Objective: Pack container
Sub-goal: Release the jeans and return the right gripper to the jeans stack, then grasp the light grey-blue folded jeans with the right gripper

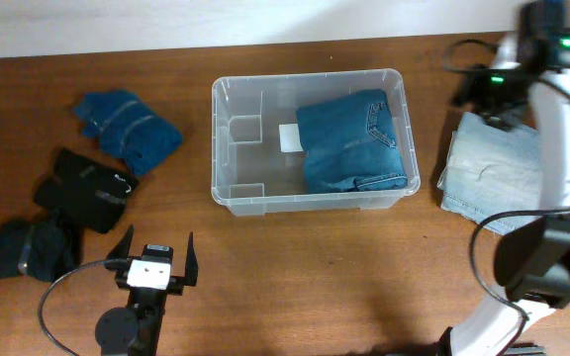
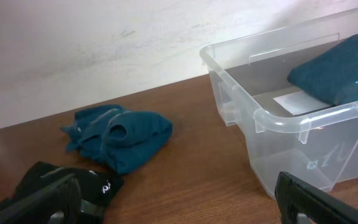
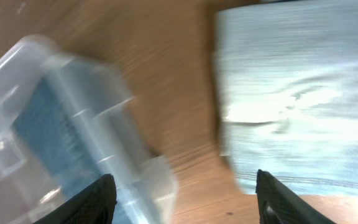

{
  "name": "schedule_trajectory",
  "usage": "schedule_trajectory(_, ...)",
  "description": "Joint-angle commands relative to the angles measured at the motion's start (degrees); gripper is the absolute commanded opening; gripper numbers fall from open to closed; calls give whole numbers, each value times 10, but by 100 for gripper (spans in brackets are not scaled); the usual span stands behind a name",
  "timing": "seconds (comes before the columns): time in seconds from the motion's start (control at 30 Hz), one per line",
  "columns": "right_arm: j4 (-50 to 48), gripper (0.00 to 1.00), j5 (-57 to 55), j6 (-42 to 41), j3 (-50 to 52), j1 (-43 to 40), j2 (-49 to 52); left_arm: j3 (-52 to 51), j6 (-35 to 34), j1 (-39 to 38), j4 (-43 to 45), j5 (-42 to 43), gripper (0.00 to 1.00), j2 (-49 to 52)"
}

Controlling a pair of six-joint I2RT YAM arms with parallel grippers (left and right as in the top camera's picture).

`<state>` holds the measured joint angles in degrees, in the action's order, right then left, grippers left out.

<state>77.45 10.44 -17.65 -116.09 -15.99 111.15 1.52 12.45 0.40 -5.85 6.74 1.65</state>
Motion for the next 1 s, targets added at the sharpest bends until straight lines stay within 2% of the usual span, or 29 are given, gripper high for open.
schedule_trajectory(0.0, 3, 64, 11, 8, -8, -89, -20, 2, 5, 1, -7, 12, 99, 0)
schedule_trajectory(0.17, -10, 65, 13, 60, 25, -207, -13, 2, 5, 1, -7, 12, 99, 0)
schedule_trajectory(0.2, -17, 73, 18, 83, 34, -225, -10, 2, 5, 1, -7, 12, 99, 0)
schedule_trajectory(0.27, -43, 81, 33, 129, 64, -256, -3, 2, 5, 1, -7, 12, 99, 0)
schedule_trajectory(0.37, -83, 82, 37, 155, 111, -285, 0, 2, 5, 1, -7, 12, 99, 0)
schedule_trajectory(0.63, -209, 82, 85, 251, 252, -314, 0, 2, 5, 1, -7, 12, 99, 0)
schedule_trajectory(0.73, -278, 80, 99, 263, 327, -314, 0, 2, 5, 1, -7, 12, 99, 0)
schedule_trajectory(0.97, -356, 79, 136, 288, 416, -314, 0, 2, 5, 1, -7, 12, 99, 0)
